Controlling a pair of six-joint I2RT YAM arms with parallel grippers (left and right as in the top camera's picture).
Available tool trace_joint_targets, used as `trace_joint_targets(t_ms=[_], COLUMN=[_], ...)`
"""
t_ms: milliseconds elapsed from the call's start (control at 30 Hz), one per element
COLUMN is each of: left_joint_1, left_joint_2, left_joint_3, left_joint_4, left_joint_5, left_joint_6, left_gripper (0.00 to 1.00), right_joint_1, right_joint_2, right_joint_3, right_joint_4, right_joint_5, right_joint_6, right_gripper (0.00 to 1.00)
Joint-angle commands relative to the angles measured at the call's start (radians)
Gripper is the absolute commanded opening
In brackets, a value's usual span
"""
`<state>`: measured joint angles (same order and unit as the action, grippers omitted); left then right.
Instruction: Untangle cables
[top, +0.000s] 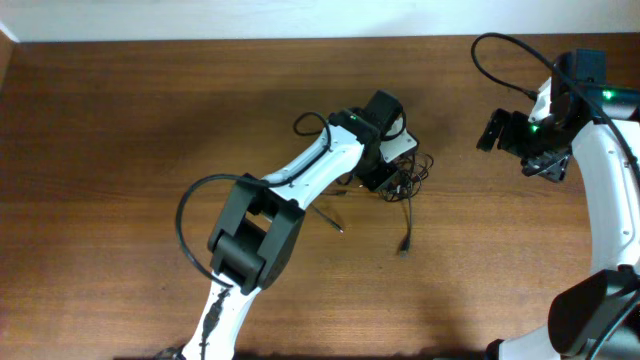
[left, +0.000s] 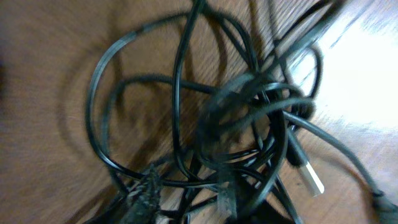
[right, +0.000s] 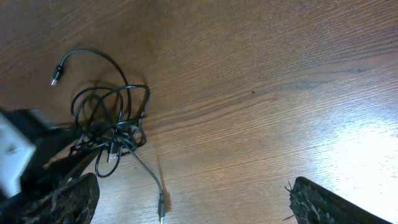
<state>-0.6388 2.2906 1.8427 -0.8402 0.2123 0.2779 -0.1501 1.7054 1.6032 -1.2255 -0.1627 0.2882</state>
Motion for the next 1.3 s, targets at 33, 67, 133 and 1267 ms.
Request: trace_joint_targets(t_ms=[33, 67, 133, 1267], left_joint_1=[-0.002, 0.009, 0.057, 0.227], left_joint_2=[0.007, -0.013, -0.076, -0.143], left_joint_3=[0.055, 0.108, 0.298, 0.442], left_joint_4=[-0.019, -0.066, -0.236, -0.370], left_joint_5=[0.031, 0.064, 0.260, 1.120], left_joint_6=[-0.067, -0.083, -0.084, -0.224], left_gripper=[0.00, 0.00, 0.00, 0.00], right_joint_1=[-0.001, -0.001, 0.002, 0.256], right_joint_2=[0.003, 0.003, 0.003, 0.166], right_joint_3=[0.011, 0.010, 0.010, 0.011], right_joint_4=[0.008, 0.011, 0.015, 0.434], right_joint_5=[-0.057, -0.104, -0.221, -0.514], right_joint_6=[0.004, -0.025, -0.055, 0.099], right_gripper=[0.99, 1.00, 0.93, 0.72])
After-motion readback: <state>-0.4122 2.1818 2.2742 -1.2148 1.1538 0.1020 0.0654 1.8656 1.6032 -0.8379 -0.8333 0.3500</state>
